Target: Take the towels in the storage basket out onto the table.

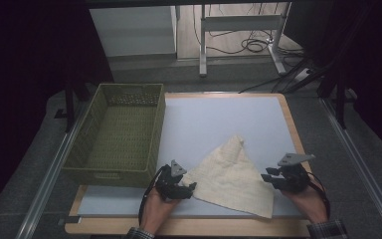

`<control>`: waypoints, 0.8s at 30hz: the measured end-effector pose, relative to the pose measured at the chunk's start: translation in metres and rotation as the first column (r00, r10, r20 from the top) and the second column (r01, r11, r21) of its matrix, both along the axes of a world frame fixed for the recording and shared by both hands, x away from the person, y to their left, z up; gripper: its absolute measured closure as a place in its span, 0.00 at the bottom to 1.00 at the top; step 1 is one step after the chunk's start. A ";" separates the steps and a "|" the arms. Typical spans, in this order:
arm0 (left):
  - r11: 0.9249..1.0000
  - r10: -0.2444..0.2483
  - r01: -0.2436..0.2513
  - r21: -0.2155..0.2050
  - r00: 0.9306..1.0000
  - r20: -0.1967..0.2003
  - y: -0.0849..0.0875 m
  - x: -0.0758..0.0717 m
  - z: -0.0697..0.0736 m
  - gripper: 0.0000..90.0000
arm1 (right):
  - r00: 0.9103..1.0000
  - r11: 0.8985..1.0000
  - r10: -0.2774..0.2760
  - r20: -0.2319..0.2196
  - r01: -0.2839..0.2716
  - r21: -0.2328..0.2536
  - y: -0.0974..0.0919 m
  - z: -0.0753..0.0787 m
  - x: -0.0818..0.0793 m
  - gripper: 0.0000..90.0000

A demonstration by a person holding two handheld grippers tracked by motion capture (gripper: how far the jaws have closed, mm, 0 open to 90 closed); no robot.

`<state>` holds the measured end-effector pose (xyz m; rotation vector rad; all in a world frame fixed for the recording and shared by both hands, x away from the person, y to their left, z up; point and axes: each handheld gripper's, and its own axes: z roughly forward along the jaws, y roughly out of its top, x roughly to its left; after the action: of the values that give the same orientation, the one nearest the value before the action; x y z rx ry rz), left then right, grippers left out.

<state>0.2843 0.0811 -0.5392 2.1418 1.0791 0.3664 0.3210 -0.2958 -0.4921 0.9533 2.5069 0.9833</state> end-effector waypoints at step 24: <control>1.000 -0.012 0.012 -0.014 1.000 0.029 0.001 0.003 -0.007 0.16 | 0.997 0.999 0.050 0.050 -0.051 0.009 0.060 0.017 0.022 0.98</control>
<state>0.2873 0.0824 -0.5457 2.1232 1.0496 0.3818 0.3431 -0.2355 -0.4750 0.8611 2.4981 1.0229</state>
